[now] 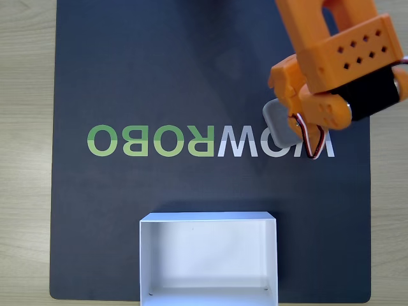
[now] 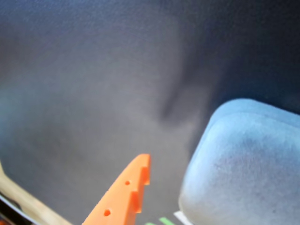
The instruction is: Grab the usb to bin
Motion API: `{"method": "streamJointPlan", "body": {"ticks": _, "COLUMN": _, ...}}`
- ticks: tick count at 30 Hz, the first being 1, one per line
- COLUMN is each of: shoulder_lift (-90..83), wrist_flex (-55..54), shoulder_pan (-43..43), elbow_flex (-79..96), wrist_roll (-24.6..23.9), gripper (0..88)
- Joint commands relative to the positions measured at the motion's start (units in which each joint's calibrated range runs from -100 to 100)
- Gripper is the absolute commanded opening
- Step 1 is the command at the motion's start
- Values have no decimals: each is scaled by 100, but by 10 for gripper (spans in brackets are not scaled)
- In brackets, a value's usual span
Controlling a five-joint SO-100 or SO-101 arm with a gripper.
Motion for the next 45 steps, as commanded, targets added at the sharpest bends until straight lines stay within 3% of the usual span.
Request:
{"method": "streamJointPlan", "body": {"ticks": 1, "shoulder_lift": 0, "wrist_flex": -22, "shoulder_pan": -8, "elbow_flex": -229, "wrist_roll": 14, "gripper": 520}}
{"method": "streamJointPlan", "body": {"ticks": 17, "shoulder_lift": 26, "wrist_flex": -22, "shoulder_pan": 17, "elbow_flex": -238, "wrist_roll": -38, "gripper": 502}}
{"method": "streamJointPlan", "body": {"ticks": 25, "shoulder_lift": 34, "wrist_flex": -380, "shoulder_pan": 67, "elbow_flex": -320, "wrist_roll": -33, "gripper": 243}}
{"method": "streamJointPlan", "body": {"ticks": 29, "shoulder_lift": 43, "wrist_flex": -520, "shoulder_pan": 67, "elbow_flex": -320, "wrist_roll": -33, "gripper": 187}}
{"method": "streamJointPlan", "body": {"ticks": 45, "shoulder_lift": -729, "wrist_flex": -528, "shoulder_pan": 126, "elbow_flex": -1088, "wrist_roll": -17, "gripper": 184}}
